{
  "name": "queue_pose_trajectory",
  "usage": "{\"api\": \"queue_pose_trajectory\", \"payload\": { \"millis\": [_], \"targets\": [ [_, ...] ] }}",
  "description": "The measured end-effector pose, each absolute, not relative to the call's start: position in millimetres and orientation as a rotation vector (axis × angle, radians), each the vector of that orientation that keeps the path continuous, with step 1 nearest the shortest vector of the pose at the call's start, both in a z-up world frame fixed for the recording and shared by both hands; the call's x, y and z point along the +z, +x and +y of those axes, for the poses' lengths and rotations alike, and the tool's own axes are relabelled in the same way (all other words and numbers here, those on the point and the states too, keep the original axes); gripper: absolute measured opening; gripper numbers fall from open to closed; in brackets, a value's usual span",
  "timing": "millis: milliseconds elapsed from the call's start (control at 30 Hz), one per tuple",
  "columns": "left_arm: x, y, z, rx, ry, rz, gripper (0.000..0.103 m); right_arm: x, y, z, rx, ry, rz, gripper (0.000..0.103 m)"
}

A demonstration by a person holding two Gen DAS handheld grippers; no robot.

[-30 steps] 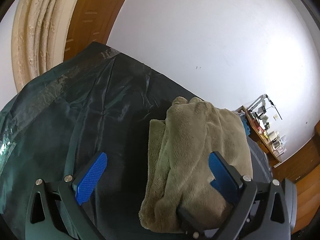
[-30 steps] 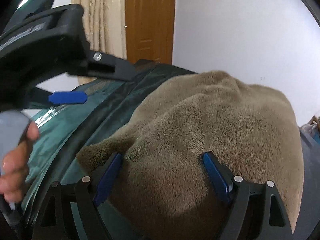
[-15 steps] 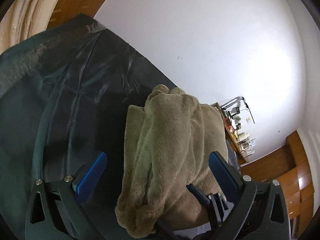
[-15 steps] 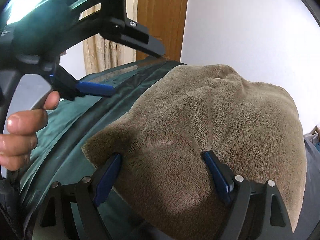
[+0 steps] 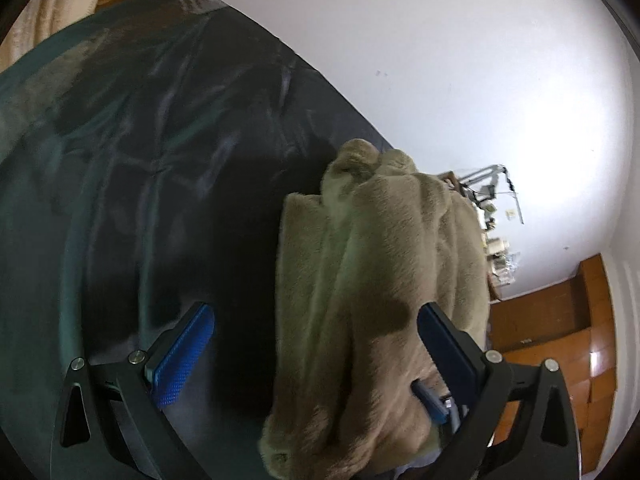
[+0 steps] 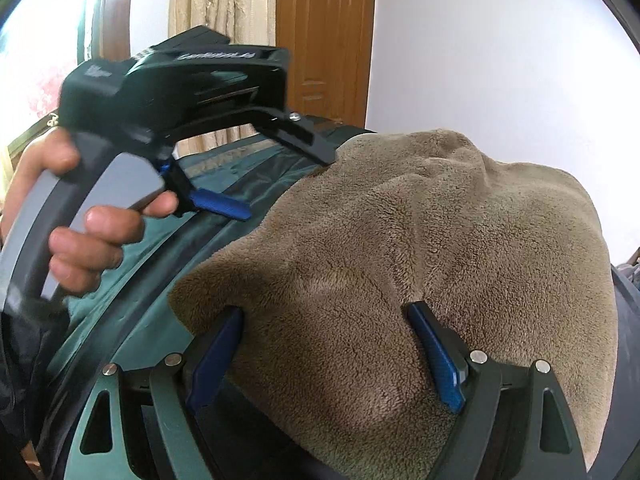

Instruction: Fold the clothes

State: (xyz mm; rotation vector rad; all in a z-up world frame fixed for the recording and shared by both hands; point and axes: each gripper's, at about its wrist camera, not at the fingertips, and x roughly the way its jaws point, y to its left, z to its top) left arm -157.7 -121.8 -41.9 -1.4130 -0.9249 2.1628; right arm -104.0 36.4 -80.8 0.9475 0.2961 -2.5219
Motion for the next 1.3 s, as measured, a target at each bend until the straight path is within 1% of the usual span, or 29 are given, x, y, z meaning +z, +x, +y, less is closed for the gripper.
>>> {"api": "queue_pose_trajectory", "payload": {
  "millis": [167,367,833,1033,1133,1300],
  "targets": [
    [-43.8,-173.1,-113.6,1.985,-1.38,-0.993,0.102,-80.0,-108.7,39.9,-2.518,0.944,0.289,0.086],
    [-45.0,-190.4,-104.1,1.986,-1.423,-0.92,0.102,-78.9,-114.6,44.7,-2.513,0.94,0.279,0.086],
    [-61.1,-213.2,-86.2,1.827,-1.41,-0.897,0.102,-77.8,-125.6,59.9,-2.509,0.935,0.269,0.086],
    [-59.1,-216.8,-106.2,1.984,-1.423,-0.9,0.102,-77.2,-130.5,66.8,-2.508,0.934,0.269,0.086],
    [-63.7,-217.7,-111.2,1.936,-1.401,-0.948,0.102,-76.9,-129.3,68.1,-2.509,0.933,0.271,0.086],
    [-63.3,-219.5,-98.8,1.896,-1.385,-0.902,0.102,-81.1,-130.3,58.9,-2.51,0.932,0.276,0.086]
  ]
}}
